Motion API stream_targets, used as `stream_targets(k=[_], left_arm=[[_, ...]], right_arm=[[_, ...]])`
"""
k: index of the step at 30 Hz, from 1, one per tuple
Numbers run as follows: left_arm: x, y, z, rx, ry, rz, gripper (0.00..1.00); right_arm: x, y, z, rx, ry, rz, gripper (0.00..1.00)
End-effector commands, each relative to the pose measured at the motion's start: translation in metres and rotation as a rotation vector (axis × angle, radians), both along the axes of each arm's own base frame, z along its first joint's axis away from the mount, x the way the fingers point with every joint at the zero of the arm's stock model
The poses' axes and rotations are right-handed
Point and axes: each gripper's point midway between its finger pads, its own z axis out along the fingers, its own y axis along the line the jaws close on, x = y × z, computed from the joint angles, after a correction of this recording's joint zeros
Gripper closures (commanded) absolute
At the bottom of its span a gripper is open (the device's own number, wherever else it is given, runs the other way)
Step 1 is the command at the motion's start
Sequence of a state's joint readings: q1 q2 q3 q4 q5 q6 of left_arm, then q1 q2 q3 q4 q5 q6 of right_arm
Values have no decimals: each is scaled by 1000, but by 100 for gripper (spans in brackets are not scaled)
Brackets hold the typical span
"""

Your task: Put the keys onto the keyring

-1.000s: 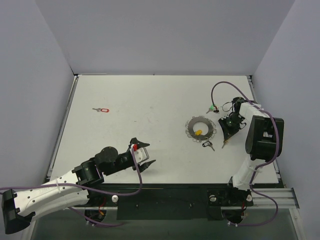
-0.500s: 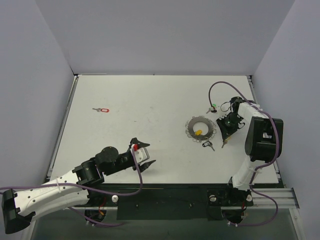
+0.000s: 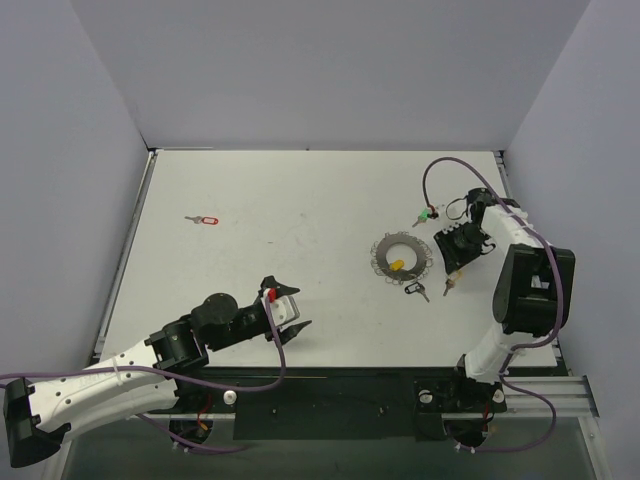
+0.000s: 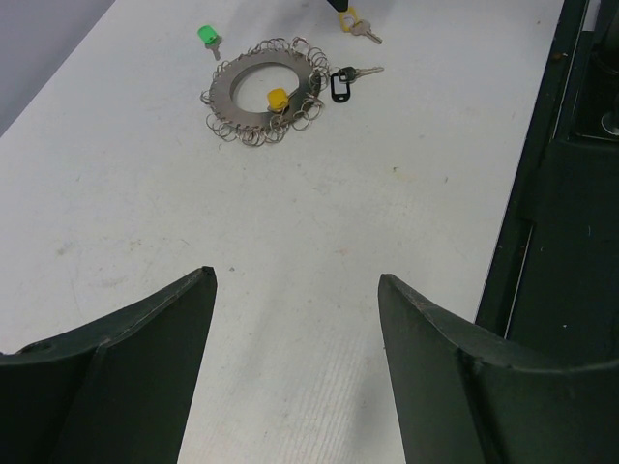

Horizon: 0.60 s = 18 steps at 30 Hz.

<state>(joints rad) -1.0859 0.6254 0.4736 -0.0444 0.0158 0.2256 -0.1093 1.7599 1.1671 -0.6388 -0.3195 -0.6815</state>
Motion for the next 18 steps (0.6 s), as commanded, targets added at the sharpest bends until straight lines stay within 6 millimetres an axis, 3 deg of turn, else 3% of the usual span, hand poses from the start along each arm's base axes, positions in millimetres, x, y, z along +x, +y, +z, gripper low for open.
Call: stream_targets(k=[1, 6, 10, 14, 15, 18], left_arm=[[-1, -4, 27, -68, -28, -9, 22], [8, -6, 41, -179, 28, 43, 19], [15, -15, 49, -331, 189, 98, 15], [18, -33, 48, -486, 387, 118, 14], [22, -34, 56, -555, 425, 143, 14], [32, -41, 40, -592, 518, 196, 14]], right_arm=[[-1, -2, 38, 3, -80, -15, 75], [-3, 28, 67, 161, -169, 61, 73], [-9, 59, 93, 310, -249, 141, 71], [-12, 71, 96, 345, -273, 228, 68], [-12, 73, 95, 344, -273, 252, 67], [-6, 72, 89, 320, -256, 286, 65]])
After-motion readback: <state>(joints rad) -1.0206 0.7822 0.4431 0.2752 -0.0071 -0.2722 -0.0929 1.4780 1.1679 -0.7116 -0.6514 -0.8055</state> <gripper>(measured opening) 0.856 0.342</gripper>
